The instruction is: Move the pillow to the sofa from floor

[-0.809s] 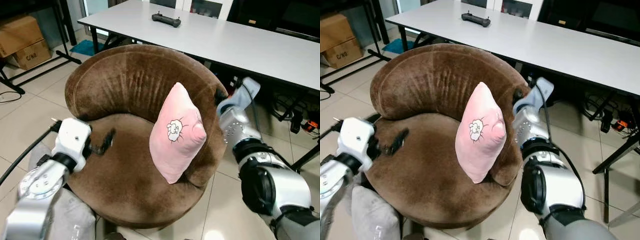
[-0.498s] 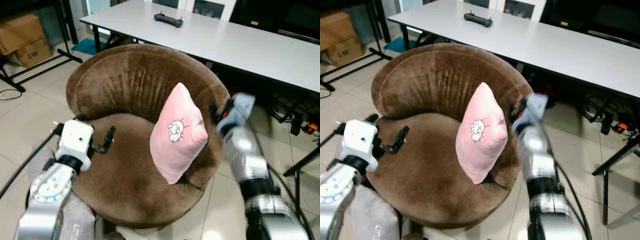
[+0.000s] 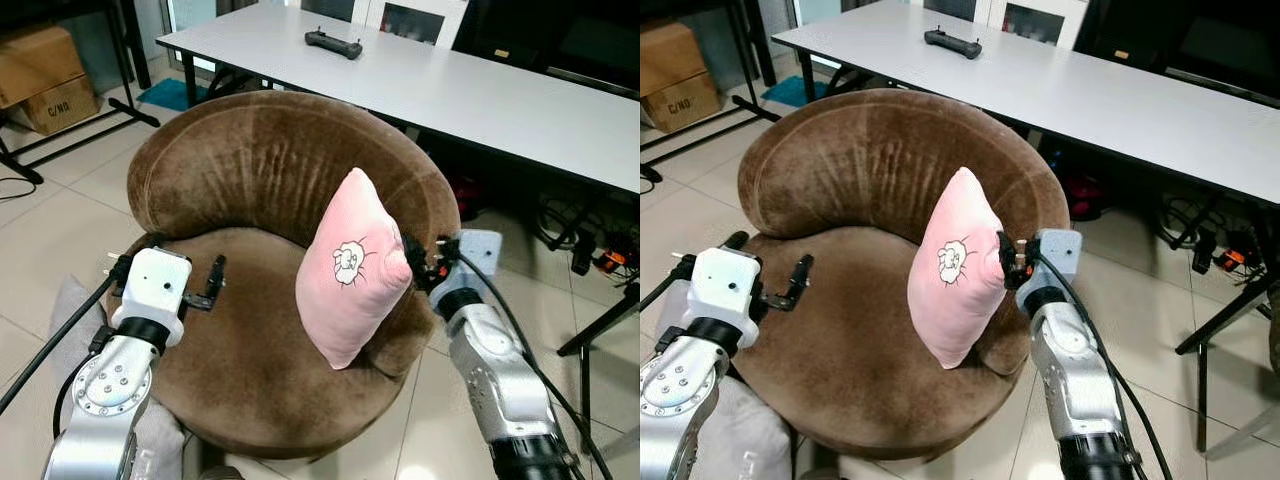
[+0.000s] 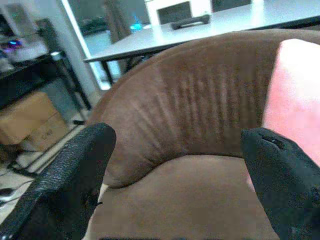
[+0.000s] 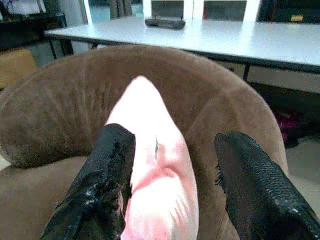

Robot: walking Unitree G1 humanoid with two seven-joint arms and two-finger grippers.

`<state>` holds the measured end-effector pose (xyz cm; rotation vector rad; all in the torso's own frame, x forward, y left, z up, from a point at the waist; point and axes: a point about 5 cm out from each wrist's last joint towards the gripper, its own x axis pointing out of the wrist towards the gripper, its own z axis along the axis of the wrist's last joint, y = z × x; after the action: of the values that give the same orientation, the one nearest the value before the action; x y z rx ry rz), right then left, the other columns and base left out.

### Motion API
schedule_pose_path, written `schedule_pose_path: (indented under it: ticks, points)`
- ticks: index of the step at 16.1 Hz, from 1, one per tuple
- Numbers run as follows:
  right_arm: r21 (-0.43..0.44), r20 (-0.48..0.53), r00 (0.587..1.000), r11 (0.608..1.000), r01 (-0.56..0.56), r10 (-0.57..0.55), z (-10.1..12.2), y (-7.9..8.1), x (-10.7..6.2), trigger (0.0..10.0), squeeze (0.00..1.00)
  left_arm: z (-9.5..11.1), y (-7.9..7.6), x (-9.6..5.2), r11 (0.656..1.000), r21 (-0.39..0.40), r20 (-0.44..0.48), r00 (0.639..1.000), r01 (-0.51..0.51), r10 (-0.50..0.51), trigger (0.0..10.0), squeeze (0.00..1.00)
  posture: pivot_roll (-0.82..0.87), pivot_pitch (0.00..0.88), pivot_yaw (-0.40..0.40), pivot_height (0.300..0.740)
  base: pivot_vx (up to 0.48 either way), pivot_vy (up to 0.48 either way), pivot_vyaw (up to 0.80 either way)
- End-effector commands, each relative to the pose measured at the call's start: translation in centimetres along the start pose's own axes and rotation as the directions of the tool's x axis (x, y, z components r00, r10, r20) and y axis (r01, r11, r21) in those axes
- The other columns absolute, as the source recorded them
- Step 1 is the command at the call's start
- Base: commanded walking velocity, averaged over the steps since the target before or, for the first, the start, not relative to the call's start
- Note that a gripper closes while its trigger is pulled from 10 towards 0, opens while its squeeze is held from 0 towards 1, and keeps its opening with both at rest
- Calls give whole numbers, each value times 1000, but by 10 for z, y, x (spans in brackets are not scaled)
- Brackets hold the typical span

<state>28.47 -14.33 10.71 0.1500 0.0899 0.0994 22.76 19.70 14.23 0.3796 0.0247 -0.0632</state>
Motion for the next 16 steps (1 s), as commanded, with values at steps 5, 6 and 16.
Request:
schedule_pose_path:
  ticks: [5, 6, 16]
  points:
    - [-21, -35, 999, 1000, 22, -23, 2, 1, -4, 10000, 0, 6, 0, -2, 996, -77, 20, 998, -51, 53, 10000, 0, 128, 0, -128, 740, -162, 0, 0]
    - [-23, -39, 999, 999, 27, -27, 3, 0, -4, 10000, 0, 6, 2, -2, 993, -90, 16, 997, -72, 74, 10000, 0, 127, 0, -128, 740, -289, 0, 0]
    - [-78, -75, 995, 996, 52, -58, 2, -6, 0, 10000, 0, 8, 9, -1, 991, -89, 31, 995, -95, 98, 10000, 0, 125, 0, -121, 740, -102, 0, 0]
